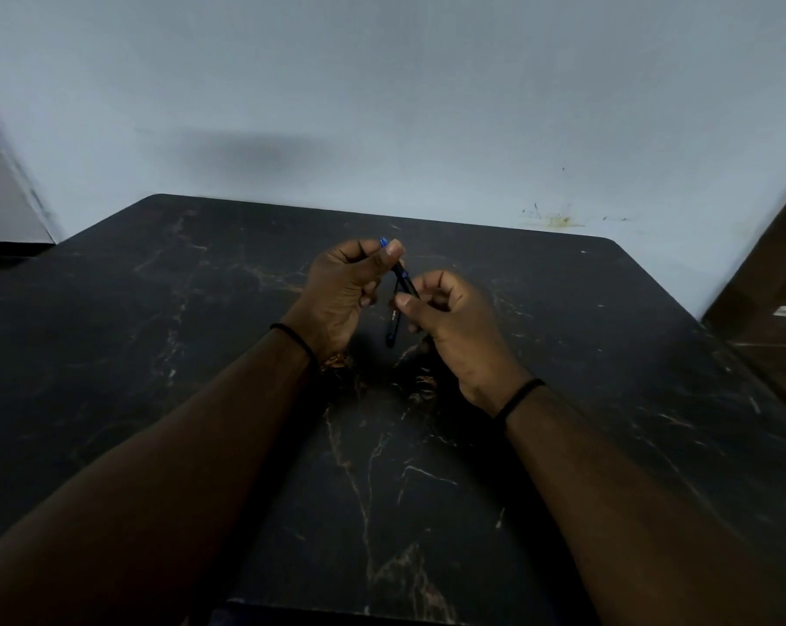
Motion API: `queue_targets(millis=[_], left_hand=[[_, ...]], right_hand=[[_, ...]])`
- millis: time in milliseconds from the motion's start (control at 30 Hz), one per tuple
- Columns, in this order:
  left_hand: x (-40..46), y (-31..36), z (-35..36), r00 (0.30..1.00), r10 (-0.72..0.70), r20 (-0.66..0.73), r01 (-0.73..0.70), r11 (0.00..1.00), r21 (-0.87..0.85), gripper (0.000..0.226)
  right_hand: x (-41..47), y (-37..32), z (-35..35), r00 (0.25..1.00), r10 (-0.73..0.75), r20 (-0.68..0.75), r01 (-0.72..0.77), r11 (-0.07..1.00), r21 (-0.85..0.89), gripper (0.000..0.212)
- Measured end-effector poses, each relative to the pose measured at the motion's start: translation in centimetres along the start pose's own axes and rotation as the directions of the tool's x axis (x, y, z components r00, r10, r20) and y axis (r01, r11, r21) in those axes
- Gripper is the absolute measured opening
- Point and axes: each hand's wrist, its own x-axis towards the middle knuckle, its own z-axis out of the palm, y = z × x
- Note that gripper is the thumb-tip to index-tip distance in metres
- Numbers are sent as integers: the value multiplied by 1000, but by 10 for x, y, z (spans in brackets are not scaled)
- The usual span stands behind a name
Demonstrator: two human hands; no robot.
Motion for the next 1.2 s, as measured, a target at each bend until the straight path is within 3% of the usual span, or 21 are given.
queue_targets(millis=[100,200,300,400,500,800,867,967,1067,1200], left_hand=[[0,-2,1,1000,-3,6,3,1000,-2,25],[1,-3,0,1000,-1,7,1,1000,6,21],[2,-4,-1,1000,-5,-4,6,1000,12,22],[2,-3,-1,1000,-10,-3,10,1000,-6,27],[3,-4,-3,1000,-3,7,3,1000,-6,29],[7,-9,-6,1000,17,26,-17,1000,-6,31],[7,-9,-5,1000,11,23,-10,1000,-13,34],[6,-8,-5,1000,3,12,-2,1000,-22,33],[5,-8,-4,1000,1,18,-1,1000,-28,32],[5,-6,-4,1000,-1,3,2,1000,-13,31]], right_hand=[[0,1,0,1000,9,-3,-9,998,64,23],[-2,-1,0,999,39,36,-41,998,56,12],[-2,-1,1,998,55,36,-56,998,11,32],[-3,-3,1,1000,-4,16,5,999,-46,25],[-4,-3,1,1000,-6,19,6,1000,-16,2],[-7,-8,3,997,58,52,-60,997,42,33],[-7,-8,2,998,42,50,-42,999,10,29],[-7,-7,2,999,25,41,-26,1000,12,6],[-6,-4,1,999,20,41,-21,999,25,19],[-6,-5,3,999,35,39,-36,999,27,21]])
